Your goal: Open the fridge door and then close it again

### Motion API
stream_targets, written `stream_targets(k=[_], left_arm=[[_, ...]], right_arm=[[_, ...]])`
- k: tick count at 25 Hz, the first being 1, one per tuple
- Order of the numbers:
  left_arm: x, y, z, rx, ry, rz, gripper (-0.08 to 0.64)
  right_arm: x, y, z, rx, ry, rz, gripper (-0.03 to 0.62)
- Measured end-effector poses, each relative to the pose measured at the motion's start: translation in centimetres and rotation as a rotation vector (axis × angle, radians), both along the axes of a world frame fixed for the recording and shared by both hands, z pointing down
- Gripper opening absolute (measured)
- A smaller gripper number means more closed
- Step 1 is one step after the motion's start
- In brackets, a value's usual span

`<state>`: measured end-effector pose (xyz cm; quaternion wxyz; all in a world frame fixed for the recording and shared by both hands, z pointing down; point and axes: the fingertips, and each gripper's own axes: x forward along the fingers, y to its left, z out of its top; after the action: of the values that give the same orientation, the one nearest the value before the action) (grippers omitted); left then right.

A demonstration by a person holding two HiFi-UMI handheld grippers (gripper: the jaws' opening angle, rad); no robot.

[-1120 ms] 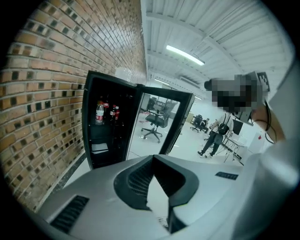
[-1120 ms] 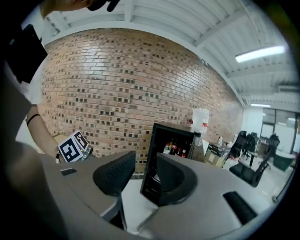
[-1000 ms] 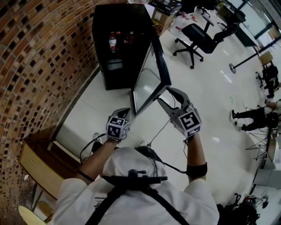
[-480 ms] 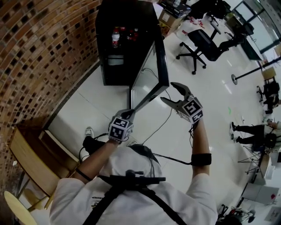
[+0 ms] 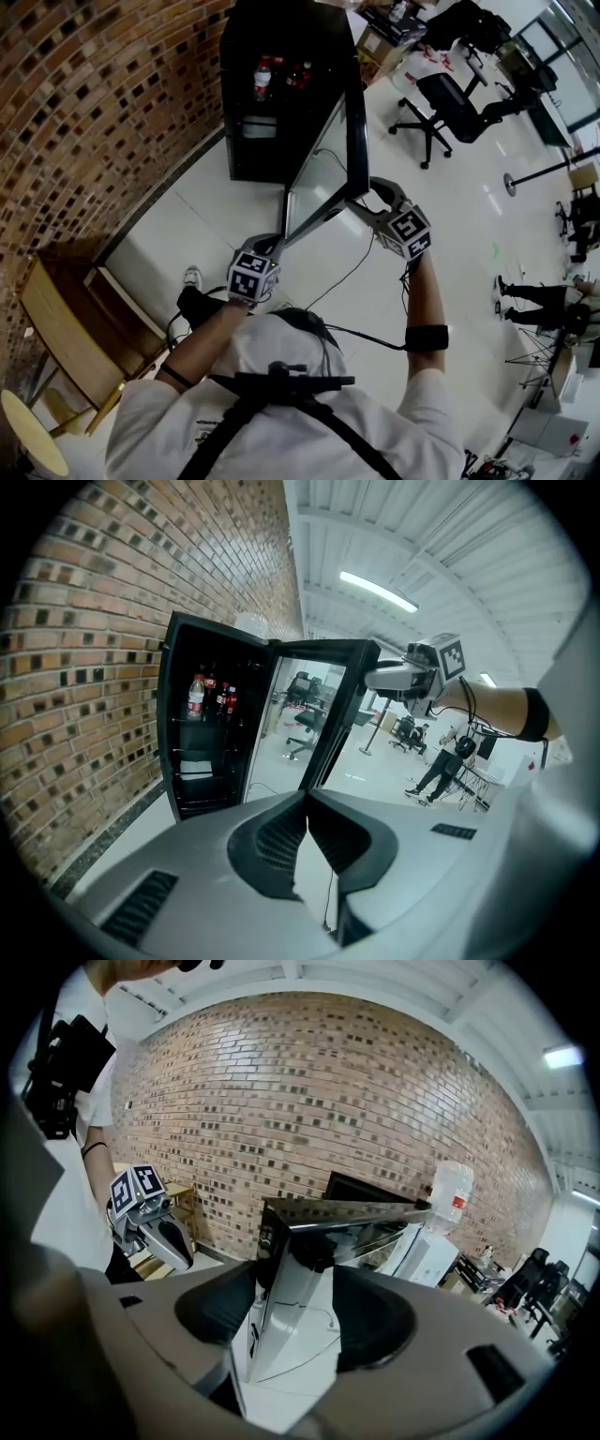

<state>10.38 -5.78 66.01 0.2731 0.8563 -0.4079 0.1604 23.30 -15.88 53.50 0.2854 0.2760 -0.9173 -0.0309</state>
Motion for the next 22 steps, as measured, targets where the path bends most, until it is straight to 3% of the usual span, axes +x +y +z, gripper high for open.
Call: stream_targets(k=[4, 10, 22], left_arm=[[-1.4, -0.7, -0.4, 0.005, -0.001, -0.016, 0.000], [-4.6, -1.7, -1.2, 0.014, -0.005, -0.040, 0.000], [-16.0, -5.9, -3.7, 0.043, -0.019, -0.122, 0.000]], right_arm=[[-2.2, -0.1, -0.3, -0.021, -0.009, 0.011, 0.275], [-6.5, -0.6, 0.1, -0.035, -0.047, 0.117, 0.253], [-17.3, -4.8, 0.4, -0.050, -0.058, 0.382, 0.250]])
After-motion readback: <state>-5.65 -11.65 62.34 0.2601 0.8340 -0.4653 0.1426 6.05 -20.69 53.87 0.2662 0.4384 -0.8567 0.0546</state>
